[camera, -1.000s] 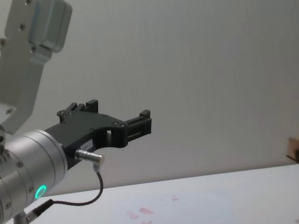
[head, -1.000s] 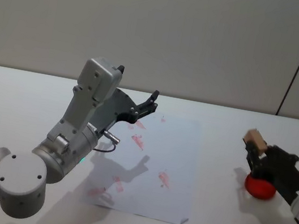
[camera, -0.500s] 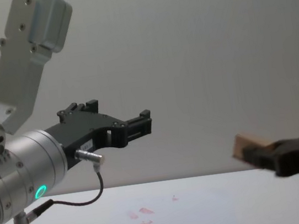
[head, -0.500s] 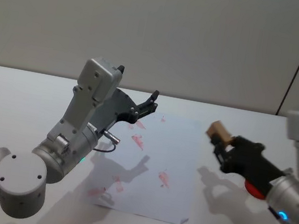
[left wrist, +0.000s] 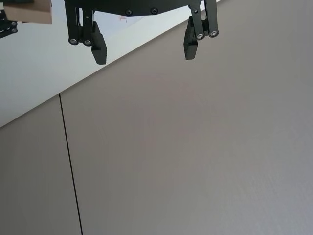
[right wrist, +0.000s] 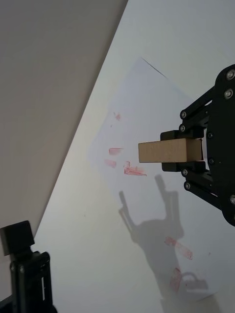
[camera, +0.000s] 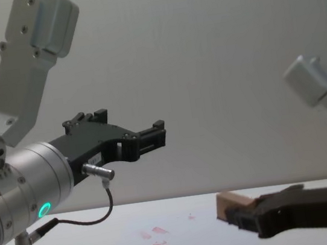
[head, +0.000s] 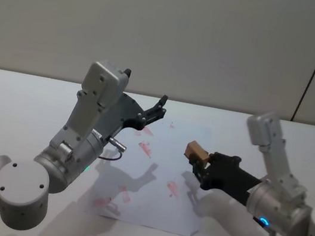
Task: Use the one hand to pick up the stamp and affix it onto the A4 paper.
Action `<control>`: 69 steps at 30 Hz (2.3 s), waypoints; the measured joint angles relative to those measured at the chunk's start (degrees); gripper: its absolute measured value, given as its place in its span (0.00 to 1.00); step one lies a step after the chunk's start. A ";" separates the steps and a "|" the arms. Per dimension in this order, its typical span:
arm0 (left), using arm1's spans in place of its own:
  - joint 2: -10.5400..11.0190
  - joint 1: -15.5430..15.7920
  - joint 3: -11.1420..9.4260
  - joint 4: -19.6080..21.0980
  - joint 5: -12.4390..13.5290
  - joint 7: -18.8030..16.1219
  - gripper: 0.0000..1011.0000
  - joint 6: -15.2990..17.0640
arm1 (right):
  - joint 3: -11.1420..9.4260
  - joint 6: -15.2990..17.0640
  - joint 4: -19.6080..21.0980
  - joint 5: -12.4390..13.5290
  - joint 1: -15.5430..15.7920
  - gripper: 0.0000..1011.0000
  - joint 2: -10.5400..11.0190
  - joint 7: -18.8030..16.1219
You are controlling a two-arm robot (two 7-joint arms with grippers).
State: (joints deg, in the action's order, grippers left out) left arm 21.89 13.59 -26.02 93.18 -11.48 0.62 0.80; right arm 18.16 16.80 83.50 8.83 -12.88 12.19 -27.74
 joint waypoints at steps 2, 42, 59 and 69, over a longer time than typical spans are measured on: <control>0.00 0.00 0.00 0.00 0.00 0.00 0.99 0.00 | 0.43 0.11 -1.41 -0.94 -0.86 0.22 -0.63 0.00; 0.00 0.00 0.00 0.00 0.00 0.00 0.99 0.00 | 2.62 2.86 -9.16 -5.46 -4.13 0.22 -3.11 2.71; 0.00 0.00 0.00 0.00 0.00 0.00 0.99 0.00 | 2.81 3.28 -9.69 -6.20 -4.27 0.22 -2.98 2.91; 0.00 0.00 0.00 0.00 0.00 0.00 0.99 0.00 | 2.74 2.55 -9.62 -5.72 -4.46 0.22 -2.98 3.38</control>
State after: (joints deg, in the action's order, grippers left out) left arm 21.89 13.59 -26.02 93.17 -11.48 0.62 0.80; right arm 20.91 19.35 73.88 3.11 -17.34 9.21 -24.37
